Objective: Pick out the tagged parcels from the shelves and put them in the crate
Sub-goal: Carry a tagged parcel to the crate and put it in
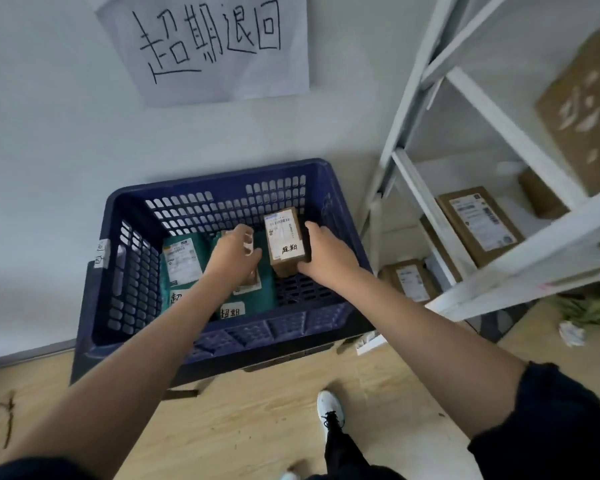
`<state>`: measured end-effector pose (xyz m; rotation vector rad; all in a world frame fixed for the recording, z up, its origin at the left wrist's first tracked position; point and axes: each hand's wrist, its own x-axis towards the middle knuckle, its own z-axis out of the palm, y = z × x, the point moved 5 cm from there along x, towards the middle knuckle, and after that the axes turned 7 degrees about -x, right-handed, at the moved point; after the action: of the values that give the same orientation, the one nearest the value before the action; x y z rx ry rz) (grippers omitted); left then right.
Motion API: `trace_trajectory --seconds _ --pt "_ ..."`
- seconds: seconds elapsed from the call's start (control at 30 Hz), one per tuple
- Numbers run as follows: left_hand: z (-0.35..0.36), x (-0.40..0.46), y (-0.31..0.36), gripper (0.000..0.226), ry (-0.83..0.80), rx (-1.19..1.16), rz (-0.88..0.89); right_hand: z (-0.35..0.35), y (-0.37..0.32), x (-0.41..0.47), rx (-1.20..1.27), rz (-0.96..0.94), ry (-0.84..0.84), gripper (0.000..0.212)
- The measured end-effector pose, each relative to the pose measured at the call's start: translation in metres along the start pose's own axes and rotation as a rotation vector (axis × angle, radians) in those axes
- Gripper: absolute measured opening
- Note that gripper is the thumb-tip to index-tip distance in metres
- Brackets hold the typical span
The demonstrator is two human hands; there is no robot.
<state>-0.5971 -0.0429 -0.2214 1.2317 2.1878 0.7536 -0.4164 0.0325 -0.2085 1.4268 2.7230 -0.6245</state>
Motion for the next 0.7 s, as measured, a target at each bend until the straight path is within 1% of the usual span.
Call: trace_trajectory --seconds 0.1,0.27,0.33,0.4,0.57,0.7 --pt "0.000 -0.019 0.026 0.043 0.012 -0.003 0.137 -0.019 -0.001 -0.035 0.022 -0.016 0.108 0.075" --pt "0.012 -0.061 0.075 0.042 -0.011 0.002 0.380 -0.050 0.009 -0.101 0.099 0.051 0.253 0.069" --pt "0.017 -0.084 0.096 0.044 -0.019 -0.005 0.467 -0.060 0.013 -0.127 0.114 0.060 0.283 0.068" --pt "0.022 -0.106 0.113 0.047 -0.046 0.025 0.536 -0.072 0.018 -0.150 0.076 0.059 0.289 0.066" --pt "0.028 -0.149 0.136 0.060 -0.112 0.130 0.602 -0.103 0.036 -0.204 -0.054 0.080 0.345 0.066" --pt "0.030 -0.173 0.156 0.062 -0.112 0.174 0.612 -0.118 0.062 -0.238 -0.125 0.126 0.361 0.063"
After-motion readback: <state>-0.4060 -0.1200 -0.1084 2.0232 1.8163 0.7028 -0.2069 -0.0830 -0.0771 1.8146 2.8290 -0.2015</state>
